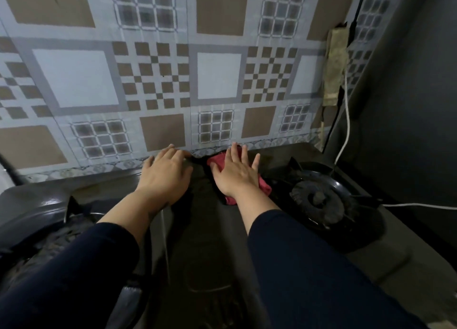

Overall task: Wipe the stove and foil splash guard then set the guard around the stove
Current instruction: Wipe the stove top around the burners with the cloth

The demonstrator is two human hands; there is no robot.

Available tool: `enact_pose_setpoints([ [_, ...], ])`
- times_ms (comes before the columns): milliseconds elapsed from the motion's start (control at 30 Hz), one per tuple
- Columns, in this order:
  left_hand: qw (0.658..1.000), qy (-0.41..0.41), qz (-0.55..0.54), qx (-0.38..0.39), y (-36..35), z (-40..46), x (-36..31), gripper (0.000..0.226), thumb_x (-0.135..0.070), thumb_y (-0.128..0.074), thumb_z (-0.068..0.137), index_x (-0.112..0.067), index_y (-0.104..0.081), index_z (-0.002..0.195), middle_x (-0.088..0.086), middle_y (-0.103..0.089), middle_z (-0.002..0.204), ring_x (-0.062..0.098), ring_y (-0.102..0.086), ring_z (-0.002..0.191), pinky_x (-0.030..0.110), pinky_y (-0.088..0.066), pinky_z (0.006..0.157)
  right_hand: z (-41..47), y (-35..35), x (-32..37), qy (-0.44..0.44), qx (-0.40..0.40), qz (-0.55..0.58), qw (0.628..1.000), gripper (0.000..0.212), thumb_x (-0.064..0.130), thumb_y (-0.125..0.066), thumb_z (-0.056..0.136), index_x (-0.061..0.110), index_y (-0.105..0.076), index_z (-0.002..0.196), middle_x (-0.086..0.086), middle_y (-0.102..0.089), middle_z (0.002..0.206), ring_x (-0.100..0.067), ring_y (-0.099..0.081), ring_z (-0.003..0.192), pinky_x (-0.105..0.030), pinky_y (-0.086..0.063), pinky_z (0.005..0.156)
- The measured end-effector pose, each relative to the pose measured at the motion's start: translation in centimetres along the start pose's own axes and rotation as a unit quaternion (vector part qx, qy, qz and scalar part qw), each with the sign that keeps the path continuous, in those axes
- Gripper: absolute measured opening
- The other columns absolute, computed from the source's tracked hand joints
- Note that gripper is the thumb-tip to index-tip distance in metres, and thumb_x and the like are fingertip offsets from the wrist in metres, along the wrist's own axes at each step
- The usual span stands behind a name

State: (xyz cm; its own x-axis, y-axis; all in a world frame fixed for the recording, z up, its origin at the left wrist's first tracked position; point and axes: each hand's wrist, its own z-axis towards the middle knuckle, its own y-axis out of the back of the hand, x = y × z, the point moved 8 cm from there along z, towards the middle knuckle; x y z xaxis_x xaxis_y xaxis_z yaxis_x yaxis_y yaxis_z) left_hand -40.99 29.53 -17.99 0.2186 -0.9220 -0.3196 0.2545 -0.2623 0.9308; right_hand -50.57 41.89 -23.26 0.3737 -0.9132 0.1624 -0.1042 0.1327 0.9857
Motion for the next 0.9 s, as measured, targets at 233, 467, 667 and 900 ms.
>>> enact_pose_setpoints([
  [233,1.0,-0.015,-0.014,-0.009,-0.1,2.2,-0.1,0.044,-0.032,-0.041,0.097,-0.024,-0.039,0.14,0.006,-0.032,0.154,0.018,-0.013,0.147,0.046,-0.012,0.119,0.1,0.1,-0.5,0.085,0.084,0.012,0.993,0.059,0.049,-0.018,0.099,0.029,0.002,0.151,0.0,0.016,0.16,-0.018,0.021,0.145,-0.054,0.014,0.114],
  [467,1.0,-0.013,-0.01,0.001,-1.3,2.2,0.1,0.043,-0.034,-0.042,0.096,-0.025,-0.04,0.138,0.004,-0.036,0.152,0.017,-0.015,0.147,0.047,-0.014,0.119,1.6,-0.4,-1.1,0.005,0.036,0.008,0.999,0.061,0.047,-0.012,0.099,0.021,0.004,0.151,-0.007,0.015,0.16,-0.027,0.02,0.145,-0.054,0.012,0.116],
  [667,1.0,-0.015,-0.016,0.009,-1.0,2.2,-0.7,0.044,-0.035,-0.042,0.097,-0.027,-0.038,0.14,0.001,-0.031,0.155,0.015,-0.01,0.148,0.044,-0.01,0.12,5.2,0.4,-5.8,-0.25,-0.017,0.037,0.967,0.068,0.051,-0.017,0.096,0.014,-0.001,0.151,-0.015,0.013,0.159,-0.034,0.016,0.145,-0.056,0.017,0.111],
  [900,0.999,-0.033,-0.013,0.0,-0.7,3.8,0.2,0.046,-0.04,-0.04,0.097,-0.031,-0.034,0.141,-0.002,-0.028,0.155,0.014,-0.009,0.148,0.044,-0.01,0.119,7.7,2.1,-12.8,-0.386,-0.001,0.056,0.921,0.078,0.061,-0.019,0.093,0.015,0.003,0.152,-0.018,0.013,0.158,-0.041,0.016,0.144,-0.054,0.015,0.112],
])
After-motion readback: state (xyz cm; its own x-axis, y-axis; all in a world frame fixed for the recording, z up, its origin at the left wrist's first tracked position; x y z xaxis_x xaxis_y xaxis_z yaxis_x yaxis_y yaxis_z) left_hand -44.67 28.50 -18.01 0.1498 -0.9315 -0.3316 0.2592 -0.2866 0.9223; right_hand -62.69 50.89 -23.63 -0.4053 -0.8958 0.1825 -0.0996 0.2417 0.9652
